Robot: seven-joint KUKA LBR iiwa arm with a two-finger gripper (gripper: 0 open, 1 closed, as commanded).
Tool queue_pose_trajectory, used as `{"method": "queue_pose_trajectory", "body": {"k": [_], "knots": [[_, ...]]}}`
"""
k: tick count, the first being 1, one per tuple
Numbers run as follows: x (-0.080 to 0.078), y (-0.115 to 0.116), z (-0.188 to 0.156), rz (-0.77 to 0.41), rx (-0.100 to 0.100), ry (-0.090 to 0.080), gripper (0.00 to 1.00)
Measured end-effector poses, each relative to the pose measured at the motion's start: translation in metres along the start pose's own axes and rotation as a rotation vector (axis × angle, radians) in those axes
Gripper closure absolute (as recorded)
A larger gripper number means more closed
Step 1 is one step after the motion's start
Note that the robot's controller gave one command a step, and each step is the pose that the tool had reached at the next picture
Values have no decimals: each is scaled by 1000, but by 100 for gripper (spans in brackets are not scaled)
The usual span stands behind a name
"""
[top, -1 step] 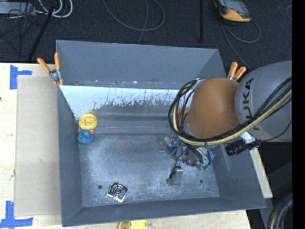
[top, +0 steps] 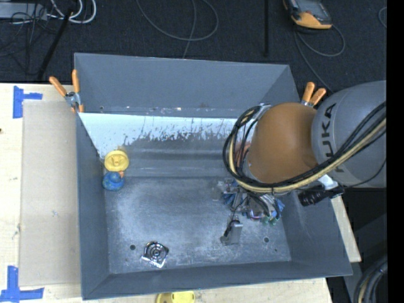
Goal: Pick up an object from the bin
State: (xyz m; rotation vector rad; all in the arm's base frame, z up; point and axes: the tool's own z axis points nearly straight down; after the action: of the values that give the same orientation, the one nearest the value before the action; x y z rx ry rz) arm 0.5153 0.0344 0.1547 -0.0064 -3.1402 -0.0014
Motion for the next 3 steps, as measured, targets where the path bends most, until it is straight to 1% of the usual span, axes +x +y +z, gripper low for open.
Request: {"method": "queue_pose_trajectory", "body": {"k": [1,2,3], "knots": [[-20,-6,-42,-62,1,4,0],[-26,-8,-56,-75,1,-1,0],[-32,-11,-67,-127,1,-6,0]]}}
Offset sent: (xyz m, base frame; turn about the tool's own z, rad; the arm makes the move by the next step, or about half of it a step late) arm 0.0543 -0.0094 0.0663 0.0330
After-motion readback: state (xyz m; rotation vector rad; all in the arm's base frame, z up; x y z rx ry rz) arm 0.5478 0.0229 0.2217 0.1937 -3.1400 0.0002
